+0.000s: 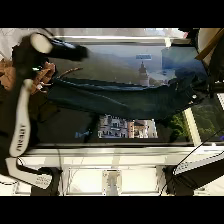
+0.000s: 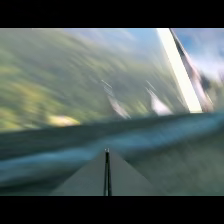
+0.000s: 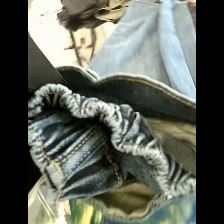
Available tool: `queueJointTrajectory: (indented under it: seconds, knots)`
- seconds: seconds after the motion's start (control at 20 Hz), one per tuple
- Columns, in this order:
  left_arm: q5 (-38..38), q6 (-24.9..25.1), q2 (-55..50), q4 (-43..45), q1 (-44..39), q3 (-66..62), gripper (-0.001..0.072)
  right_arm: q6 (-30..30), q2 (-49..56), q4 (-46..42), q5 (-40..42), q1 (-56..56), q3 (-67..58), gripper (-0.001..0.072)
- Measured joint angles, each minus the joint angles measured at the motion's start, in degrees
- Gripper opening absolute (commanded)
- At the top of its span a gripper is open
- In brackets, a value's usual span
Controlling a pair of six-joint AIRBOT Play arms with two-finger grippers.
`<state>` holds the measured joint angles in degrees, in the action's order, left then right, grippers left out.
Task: Fold the clothes and pants, and hang the long-sleeved shirts on hangers.
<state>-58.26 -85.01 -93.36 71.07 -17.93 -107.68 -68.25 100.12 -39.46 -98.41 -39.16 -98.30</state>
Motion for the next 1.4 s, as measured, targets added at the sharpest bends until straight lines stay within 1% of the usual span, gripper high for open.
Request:
queueJointTrajectory:
  seconds: [0.2,0.3,0.45,0.6,0.8,1.0,1.15,1.3,1.4]
  knots:
    - [0.24,1.36,-10.08,-0.07,-14.34,0.02,0.0010,-3.02,-4.48,0.04,0.13,8.17,-0.31,0.0058]
    - [1.60,2.12,-14.49,-0.22,-20.17,0.02,0.0010,-4.26,-5.66,-0.13,0.48,12.50,-0.35,0.0058]
    - [5.35,2.58,-18.99,-2.34,-25.38,0.00,0.0010,-5.84,-6.43,-1.42,1.18,17.90,-0.37,0.0058]
    - [9.55,2.78,-22.03,-8.35,-27.39,-0.02,0.0010,-6.73,-6.71,-3.45,2.03,22.47,-0.37,0.0058]
    - [12.02,2.95,-25.14,-14.80,-28.20,-0.04,0.0011,-7.98,-6.84,-5.11,3.13,27.06,-0.37,0.0058]
    - [12.55,2.97,-26.16,-17.62,-27.43,-0.04,0.0011,-9.46,-6.86,-5.64,3.87,30.27,-0.37,0.0058]
    - [9.25,2.97,-24.94,-18.21,-23.93,-0.04,0.0011,-10.95,-6.86,-5.75,5.40,32.50,-0.37,0.0058]
    - [3.43,3.08,-20.65,-17.92,-17.00,-0.04,0.0011,-12.85,-6.88,-5.84,8.07,36.04,-0.37,0.0058]
    - [-0.70,3.43,-16.41,-17.09,-11.26,-0.07,0.0011,-14.14,-6.86,-5.92,11.23,39.52,-0.37,0.0057]
